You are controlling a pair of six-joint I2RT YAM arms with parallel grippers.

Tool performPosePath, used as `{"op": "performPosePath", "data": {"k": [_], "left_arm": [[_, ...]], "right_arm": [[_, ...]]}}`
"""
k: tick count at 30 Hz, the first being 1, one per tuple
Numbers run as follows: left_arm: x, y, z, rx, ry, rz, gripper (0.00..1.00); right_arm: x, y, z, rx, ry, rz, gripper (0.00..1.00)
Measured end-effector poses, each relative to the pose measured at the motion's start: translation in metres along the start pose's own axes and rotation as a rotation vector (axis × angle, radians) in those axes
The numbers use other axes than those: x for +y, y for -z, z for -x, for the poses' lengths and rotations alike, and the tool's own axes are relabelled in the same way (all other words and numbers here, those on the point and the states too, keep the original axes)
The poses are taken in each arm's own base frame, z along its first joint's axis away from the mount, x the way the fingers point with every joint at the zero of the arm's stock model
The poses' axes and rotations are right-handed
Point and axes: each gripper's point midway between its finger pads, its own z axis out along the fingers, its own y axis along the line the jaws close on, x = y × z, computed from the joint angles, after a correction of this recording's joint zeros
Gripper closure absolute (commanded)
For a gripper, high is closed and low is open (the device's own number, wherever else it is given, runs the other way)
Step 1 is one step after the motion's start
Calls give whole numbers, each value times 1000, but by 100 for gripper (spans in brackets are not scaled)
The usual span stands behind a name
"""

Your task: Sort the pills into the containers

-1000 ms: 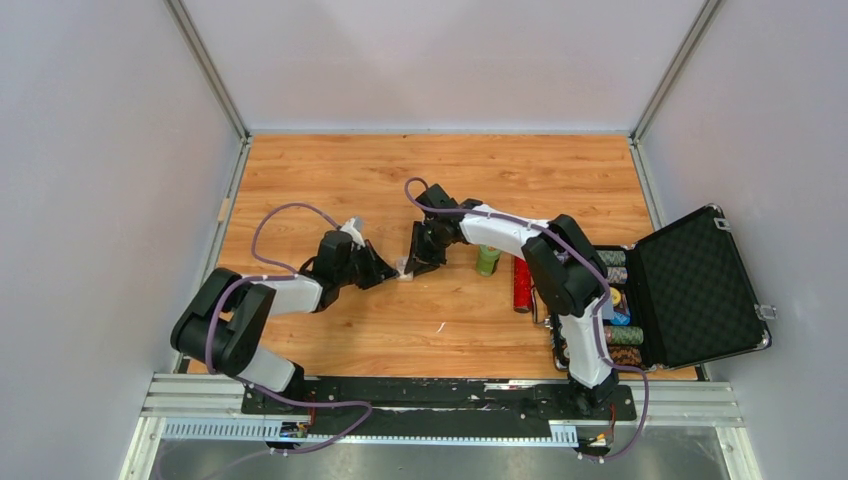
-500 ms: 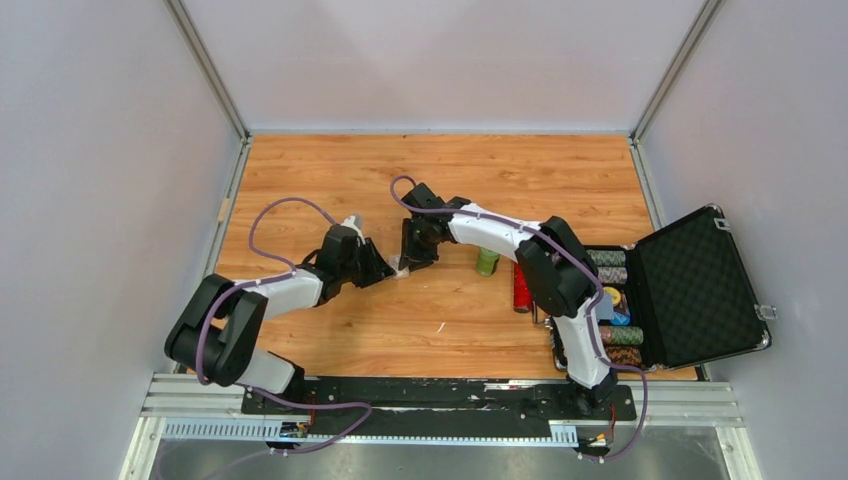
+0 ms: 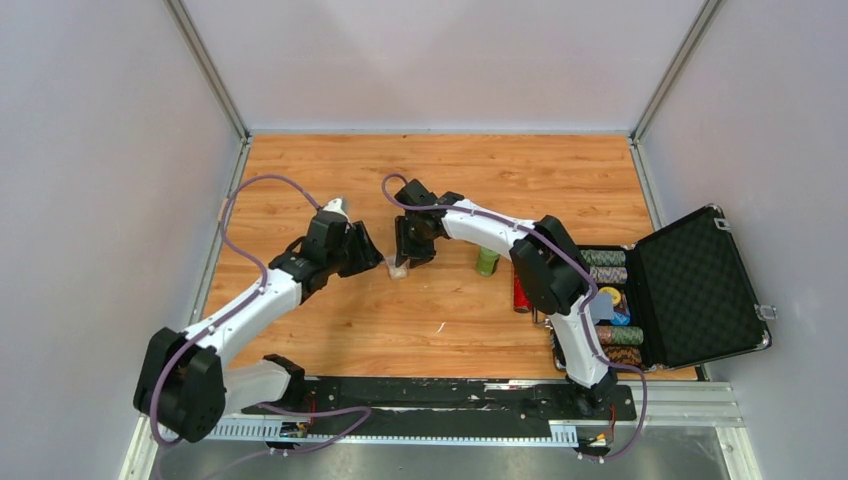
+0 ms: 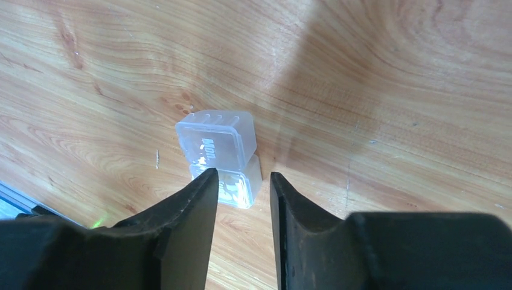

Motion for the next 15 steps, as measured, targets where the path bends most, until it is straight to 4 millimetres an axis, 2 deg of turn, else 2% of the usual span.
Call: {"op": "performPosePath", "data": {"k": [3, 5, 8, 11, 15], "left_arm": [[3, 16, 9, -42, -10, 27, 31], [6, 26, 14, -61, -19, 49, 4], [10, 43, 21, -88, -36, 82, 0], [10, 62, 32, -121, -54, 108, 0], [4, 94, 56, -180, -99, 129, 0]], "right_arm": [[1, 3, 0, 9, 8, -2, 50], [4, 7, 4, 4, 9, 4, 46], [11, 15, 14, -21, 10, 22, 44], [15, 33, 24, -55, 6, 42, 44], [19, 80, 45, -141, -7, 70, 39]]}}
